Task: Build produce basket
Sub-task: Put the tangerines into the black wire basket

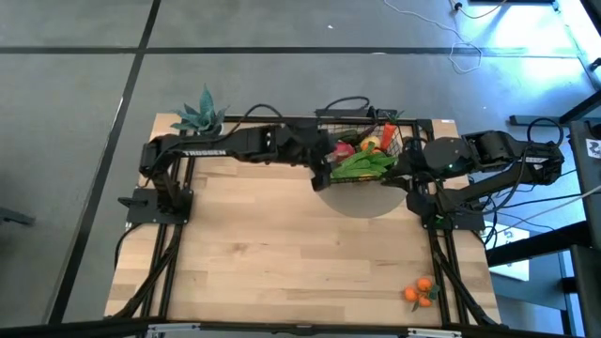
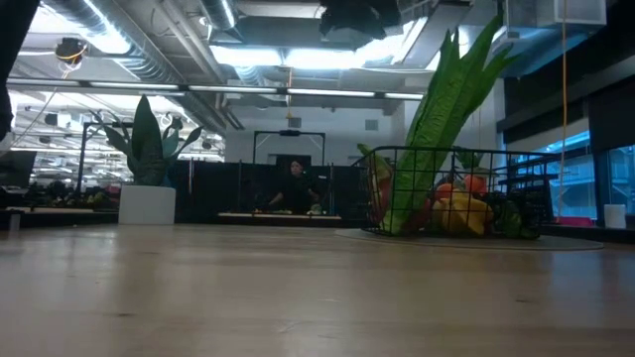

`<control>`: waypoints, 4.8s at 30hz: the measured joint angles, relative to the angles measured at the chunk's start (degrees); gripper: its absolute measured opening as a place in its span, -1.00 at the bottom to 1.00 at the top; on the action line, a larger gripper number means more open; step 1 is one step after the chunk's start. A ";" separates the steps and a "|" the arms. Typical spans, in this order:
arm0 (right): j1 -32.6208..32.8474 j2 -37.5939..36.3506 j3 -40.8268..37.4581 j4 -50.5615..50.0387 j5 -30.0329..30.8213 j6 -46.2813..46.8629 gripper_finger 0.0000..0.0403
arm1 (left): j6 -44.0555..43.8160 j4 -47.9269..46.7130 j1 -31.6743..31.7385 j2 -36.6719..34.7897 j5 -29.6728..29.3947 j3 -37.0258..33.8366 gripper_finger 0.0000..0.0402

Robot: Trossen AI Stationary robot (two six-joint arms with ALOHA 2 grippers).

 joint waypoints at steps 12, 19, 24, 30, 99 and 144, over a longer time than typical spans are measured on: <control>0.48 0.44 0.00 -9.64 -18.04 16.61 -0.61 | -1.51 -3.36 -5.39 -0.35 -2.54 0.02 0.10; 8.07 2.15 -0.02 -27.46 -21.42 34.21 -0.61 | -1.44 -8.08 -6.42 -0.48 -0.63 0.02 0.10; 15.99 3.43 -2.12 -25.54 -24.01 36.30 -0.61 | -1.39 -10.19 -7.42 -2.05 5.88 0.03 0.10; 25.78 4.58 -11.26 -21.24 -34.25 38.96 -0.61 | -0.31 -12.96 -8.01 -4.51 7.21 0.04 0.09; 37.70 27.09 -36.81 31.27 -43.37 88.23 -0.61 | -1.35 -17.39 -8.80 -6.00 7.19 0.02 0.09; 36.25 29.09 -24.57 11.21 -45.28 77.37 -1.00 | 0.28 -17.93 -8.81 -5.98 7.19 0.04 0.09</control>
